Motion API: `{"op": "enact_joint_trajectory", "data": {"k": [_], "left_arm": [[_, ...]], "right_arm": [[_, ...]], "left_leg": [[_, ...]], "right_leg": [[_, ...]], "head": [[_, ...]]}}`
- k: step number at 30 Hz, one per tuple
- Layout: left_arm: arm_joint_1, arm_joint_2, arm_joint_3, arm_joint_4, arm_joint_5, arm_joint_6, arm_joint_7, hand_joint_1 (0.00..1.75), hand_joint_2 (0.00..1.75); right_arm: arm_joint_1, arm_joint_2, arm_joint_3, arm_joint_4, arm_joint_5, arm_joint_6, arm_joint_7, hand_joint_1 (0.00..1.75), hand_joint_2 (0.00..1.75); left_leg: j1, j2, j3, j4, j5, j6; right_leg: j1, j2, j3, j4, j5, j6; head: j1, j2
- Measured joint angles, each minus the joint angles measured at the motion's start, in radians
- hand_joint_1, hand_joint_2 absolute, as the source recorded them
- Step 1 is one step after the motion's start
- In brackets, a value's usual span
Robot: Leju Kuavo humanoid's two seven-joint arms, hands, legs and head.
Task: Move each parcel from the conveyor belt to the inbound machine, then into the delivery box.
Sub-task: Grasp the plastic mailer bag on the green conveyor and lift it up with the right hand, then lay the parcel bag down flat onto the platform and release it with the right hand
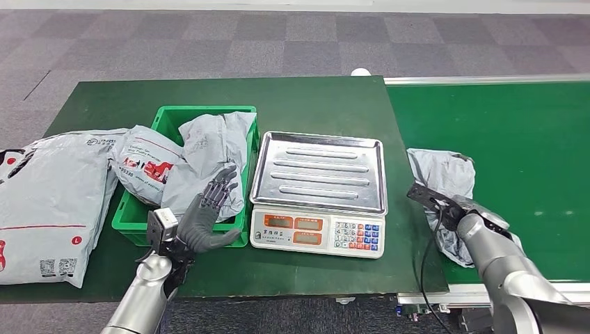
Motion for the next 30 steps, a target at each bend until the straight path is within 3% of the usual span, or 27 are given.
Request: {"op": "enact_joint_trajectory", "data": {"k": [5,10,17,20,25,30], "left_arm": [[0.027,0.002,0.0,-0.023,0.0,0.007,0.0,0.0,1.75],[0.073,0.004,0.0,-0.074,-0.003,0.01,0.0,0.0,1.75],[0.09,0.006,0.0,-0.101,-0.005,0.01,0.0,0.0,1.75],[0.089,0.006,0.0,-0.103,-0.01,0.007,0.0,0.0,1.75],[0.08,0.001,0.0,-0.1,-0.009,-0.017,0.0,0.0,1.75],[0.043,-0.007,0.0,-0.079,-0.002,-0.034,0.0,0.0,1.75]], "right_arm": [[0.01,0.024,0.0,-0.031,-0.053,-0.211,-0.13,1.75,1.75],[0.036,0.049,-0.022,-0.185,-0.158,-0.455,-0.383,1.75,1.75],[0.077,0.072,-0.041,-0.342,-0.206,-0.519,-0.476,1.75,1.75],[0.15,0.095,-0.047,-0.537,-0.232,-0.604,-0.572,1.75,1.75],[0.293,0.141,-0.019,-0.886,-0.13,-0.729,-0.635,1.75,1.75],[0.354,0.159,0.085,-1.046,-0.039,-0.632,-0.639,1.75,1.75]], "left_leg": [[0.0,0.003,0.0,0.0,0.0,0.0],[0.0,0.003,0.0,0.0,0.0,-0.001],[0.0,0.001,0.0,0.0,0.0,-0.001],[0.0,0.001,0.0,0.0,-0.001,-0.001],[0.001,0.0,0.0,-0.001,-0.002,-0.002],[0.001,0.002,0.001,-0.001,-0.002,-0.003]], "right_leg": [[0.0,0.002,-0.001,0.0,0.0,0.0],[0.0,0.003,-0.001,0.0,0.0,0.0],[0.0,0.001,-0.001,0.0,0.0,0.0],[0.0,0.0,-0.001,0.0,-0.001,0.0],[0.001,0.0,-0.001,0.0,-0.003,-0.002],[0.001,0.002,-0.001,0.0,-0.003,-0.003]], "head": [[0.0,0.0],[0.0,0.0],[0.0,0.0],[0.0,0.0],[0.0,0.0],[0.0,0.0]]}}
